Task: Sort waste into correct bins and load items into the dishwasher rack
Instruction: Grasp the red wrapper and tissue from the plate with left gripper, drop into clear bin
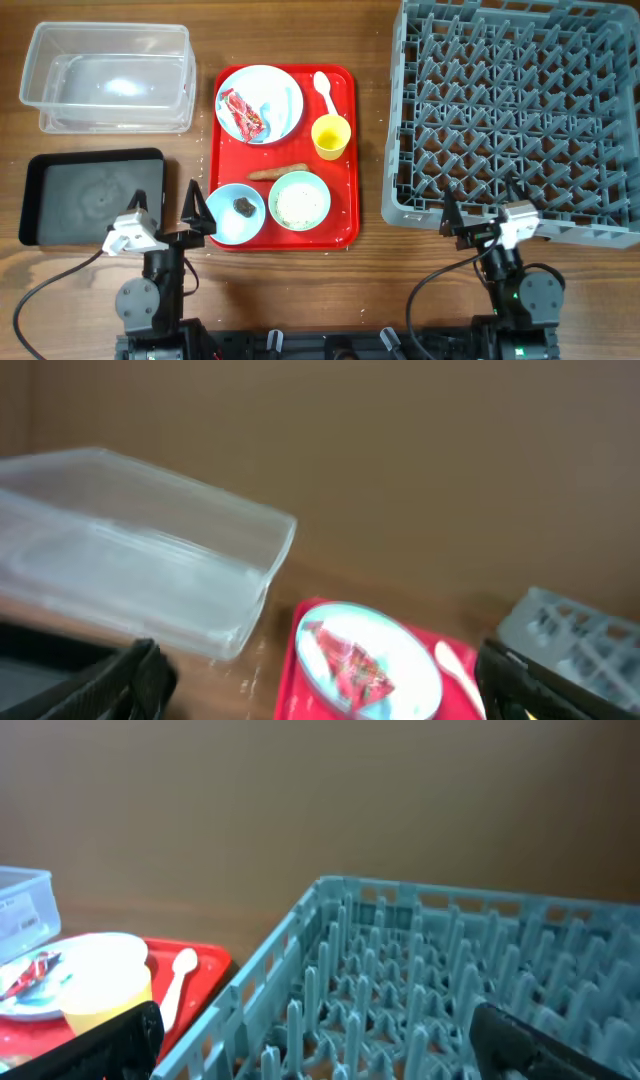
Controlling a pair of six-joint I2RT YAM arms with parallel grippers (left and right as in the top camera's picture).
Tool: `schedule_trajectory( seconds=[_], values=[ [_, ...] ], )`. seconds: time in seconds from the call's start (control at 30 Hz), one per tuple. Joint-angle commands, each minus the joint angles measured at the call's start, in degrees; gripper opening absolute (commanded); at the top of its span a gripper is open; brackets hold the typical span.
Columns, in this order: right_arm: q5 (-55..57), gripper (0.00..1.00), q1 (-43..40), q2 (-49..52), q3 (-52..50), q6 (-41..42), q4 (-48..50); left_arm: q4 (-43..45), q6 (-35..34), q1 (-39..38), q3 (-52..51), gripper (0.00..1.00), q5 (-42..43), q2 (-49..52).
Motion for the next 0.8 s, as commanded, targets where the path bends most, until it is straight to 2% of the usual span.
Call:
schedule_trajectory(
  seconds=[0.0, 0.07, 0.2, 0.37, 0.5, 0.53, 0.57, 0.67, 0.77],
  values=[
    [3.6, 1.00, 0.3, 2.3, 10.7, 1.4, -3.1, 2.9, 2.1, -0.2, 2.2, 1.00, 2.0, 0.5],
    [4.1, 1.00, 0.3, 6.1, 16.8, 0.1, -6.8, 2.9, 2.0, -0.2, 6.0, 1.00, 3.3, 3.8],
    [4.8, 1.00, 0.3, 19.1, 32.3, -1.3, -17.6, 2.1, 2.0, -0.2, 18.1, 1.00, 5.9, 16.7],
    [4.8, 1.00, 0.3, 36.8, 50.7, -1.5, -30.8, -2.0, 2.0, -0.3, 40.7, 1.00, 17.5, 43.4],
    [3.9, 1.00, 0.3, 48.0, 59.2, -1.5, -36.8, -13.5, 2.5, -0.4, 60.9, 1.00, 26.0, 65.4],
    [3.9, 1.00, 0.3, 49.9, 59.4, -1.5, -36.3, -19.4, 5.6, -1.2, 68.1, 1.00, 27.3, 72.6],
    [2.9, 1.00, 0.3, 52.8, 59.4, -1.1, -35.7, -28.6, 11.7, -3.3, 78.1, 1.00, 27.3, 82.2],
    [-2.1, 1.00, 0.3, 57.0, 59.4, -1.1, -35.8, -39.8, 23.3, -7.9, 89.5, 1.00, 25.6, 95.0],
    [-8.6, 1.00, 0.3, 60.8, 59.4, -1.1, -36.5, -39.1, 24.5, -11.1, 90.7, 1.00, 24.9, 102.2]
  ],
)
